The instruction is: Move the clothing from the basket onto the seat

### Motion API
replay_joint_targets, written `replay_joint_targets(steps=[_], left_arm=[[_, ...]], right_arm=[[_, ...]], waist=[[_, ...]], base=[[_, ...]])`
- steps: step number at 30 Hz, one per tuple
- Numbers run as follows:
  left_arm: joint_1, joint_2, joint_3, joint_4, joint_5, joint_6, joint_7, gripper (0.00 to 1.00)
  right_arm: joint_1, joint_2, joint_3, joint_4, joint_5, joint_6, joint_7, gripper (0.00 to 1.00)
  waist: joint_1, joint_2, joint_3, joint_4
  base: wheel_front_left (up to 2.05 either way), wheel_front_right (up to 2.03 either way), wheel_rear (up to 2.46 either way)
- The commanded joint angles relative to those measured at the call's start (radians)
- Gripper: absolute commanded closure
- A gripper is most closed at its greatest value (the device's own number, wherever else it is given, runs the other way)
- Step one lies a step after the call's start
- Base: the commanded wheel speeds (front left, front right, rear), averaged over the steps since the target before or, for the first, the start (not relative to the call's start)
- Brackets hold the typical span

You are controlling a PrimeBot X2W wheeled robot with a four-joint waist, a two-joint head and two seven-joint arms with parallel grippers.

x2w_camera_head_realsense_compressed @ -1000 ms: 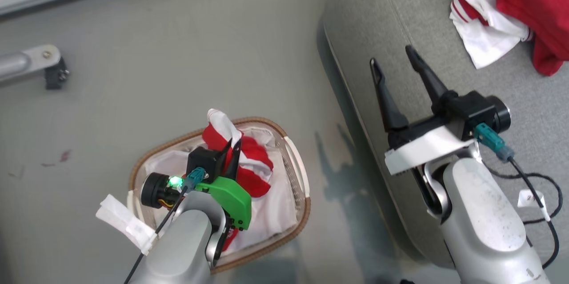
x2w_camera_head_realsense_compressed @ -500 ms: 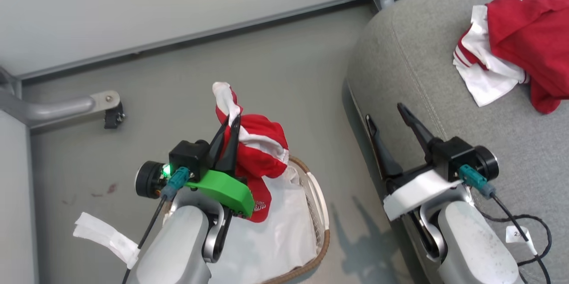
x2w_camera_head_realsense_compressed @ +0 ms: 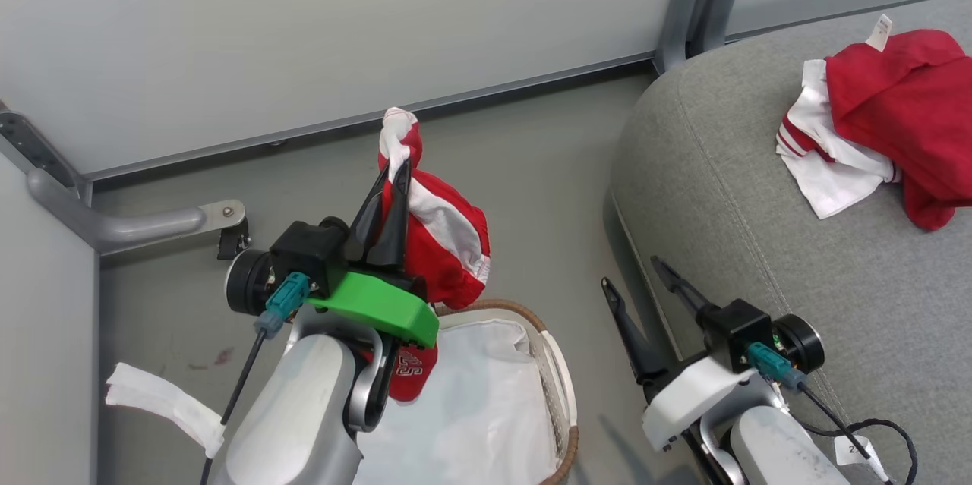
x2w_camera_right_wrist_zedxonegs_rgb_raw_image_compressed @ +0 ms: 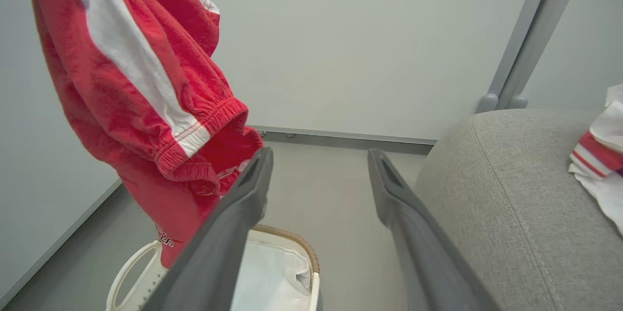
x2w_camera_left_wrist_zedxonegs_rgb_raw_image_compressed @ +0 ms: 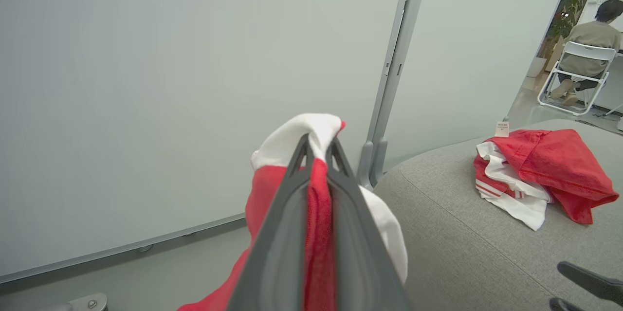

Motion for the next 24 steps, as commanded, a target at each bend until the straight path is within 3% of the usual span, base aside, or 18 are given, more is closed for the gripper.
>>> replay_joint_targets(steps=[1, 14, 20, 24], left_arm=[[0.013, 0.002, -0.003, -0.006, -0.008, 0.002, -0.003, 1.00], [0.009, 0.002, -0.074, -0.021, -0.036, 0.013, -0.003, 1.00], [-0.017, 0.002, -0.146, -0.021, -0.052, 0.013, -0.003, 1.00], [-0.031, 0.002, -0.186, -0.022, -0.064, 0.019, -0.003, 1.00]], right_arm=[[0.014, -0.011, 0.017, 0.004, -0.008, -0.001, -0.001, 0.00], [-0.148, -0.095, 0.313, 0.012, 0.019, -0.001, -0.001, 0.00], [-0.276, -0.095, 0.472, 0.155, 0.071, -0.001, 0.000, 0.00], [-0.333, -0.081, 0.520, 0.245, 0.099, -0.001, 0.000, 0.00]], waist=[[0.0001, 0.0000, -0.012, 0.010], [0.0001, 0.0000, -0.016, 0.066], [0.0001, 0.0000, -0.013, 0.102], [0.0001, 0.0000, -0.011, 0.129]], base=[[0.00, 0.00, 0.00], [0.00, 0.00, 0.00], [0.00, 0.00, 0.00], [0.00, 0.00, 0.00]])
